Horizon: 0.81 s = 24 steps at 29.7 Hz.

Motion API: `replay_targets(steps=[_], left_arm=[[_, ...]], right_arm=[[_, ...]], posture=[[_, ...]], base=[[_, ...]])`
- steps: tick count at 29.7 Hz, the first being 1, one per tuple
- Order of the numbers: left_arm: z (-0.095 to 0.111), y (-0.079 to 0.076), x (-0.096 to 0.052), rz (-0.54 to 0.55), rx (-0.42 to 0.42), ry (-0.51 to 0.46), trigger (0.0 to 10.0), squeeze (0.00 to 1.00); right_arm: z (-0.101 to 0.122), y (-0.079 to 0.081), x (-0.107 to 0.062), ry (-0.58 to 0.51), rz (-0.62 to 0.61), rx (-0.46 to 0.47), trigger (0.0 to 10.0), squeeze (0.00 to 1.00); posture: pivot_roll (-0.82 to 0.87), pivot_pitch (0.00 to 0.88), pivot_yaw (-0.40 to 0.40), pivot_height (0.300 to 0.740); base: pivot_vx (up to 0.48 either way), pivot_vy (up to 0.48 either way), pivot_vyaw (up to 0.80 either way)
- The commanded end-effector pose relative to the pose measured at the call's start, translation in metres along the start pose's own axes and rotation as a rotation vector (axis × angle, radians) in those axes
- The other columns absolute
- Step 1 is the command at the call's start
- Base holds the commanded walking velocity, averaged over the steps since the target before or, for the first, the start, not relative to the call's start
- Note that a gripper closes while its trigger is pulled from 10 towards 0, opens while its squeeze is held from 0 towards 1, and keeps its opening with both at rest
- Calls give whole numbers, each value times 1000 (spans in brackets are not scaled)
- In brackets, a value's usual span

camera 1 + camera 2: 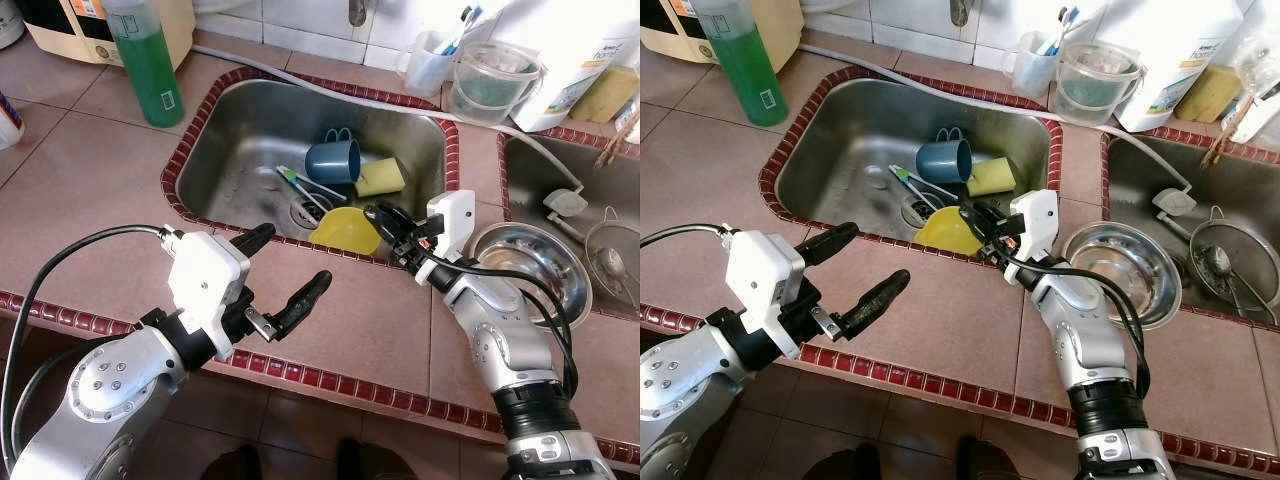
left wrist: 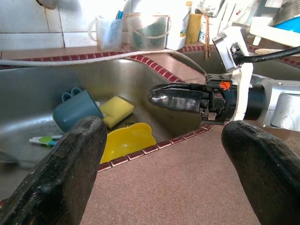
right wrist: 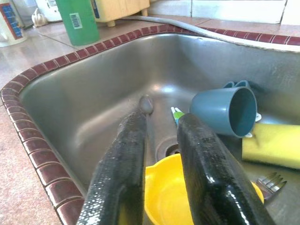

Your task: Kitchen organization

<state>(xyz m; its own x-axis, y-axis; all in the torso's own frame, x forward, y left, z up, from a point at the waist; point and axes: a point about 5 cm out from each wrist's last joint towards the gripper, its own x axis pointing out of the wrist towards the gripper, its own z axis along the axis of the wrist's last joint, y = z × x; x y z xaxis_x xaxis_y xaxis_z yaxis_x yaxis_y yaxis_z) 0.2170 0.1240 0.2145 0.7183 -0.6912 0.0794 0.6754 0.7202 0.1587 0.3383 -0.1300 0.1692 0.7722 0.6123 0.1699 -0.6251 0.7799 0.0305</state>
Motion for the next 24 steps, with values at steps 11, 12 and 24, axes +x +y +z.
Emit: replay_targets(steps=[11, 12, 24], left_arm=[[3, -3, 0, -22, 10, -7, 10000, 0], [3, -3, 0, -21, 10, -6, 10000, 0], [-9, 9, 3, 32, -45, 2, 10000, 0]], right_arm=[[15, -6, 3, -89, -22, -13, 10000, 1000], [18, -6, 4, -96, -24, -18, 10000, 1000], [46, -14, 6, -196, -87, -101, 10000, 0]], posture=[[-77, 274, -90, 732], [-77, 274, -90, 732], [-93, 229, -97, 732]], base=[[0, 0, 0], [0, 0, 0], [0, 0, 0]])
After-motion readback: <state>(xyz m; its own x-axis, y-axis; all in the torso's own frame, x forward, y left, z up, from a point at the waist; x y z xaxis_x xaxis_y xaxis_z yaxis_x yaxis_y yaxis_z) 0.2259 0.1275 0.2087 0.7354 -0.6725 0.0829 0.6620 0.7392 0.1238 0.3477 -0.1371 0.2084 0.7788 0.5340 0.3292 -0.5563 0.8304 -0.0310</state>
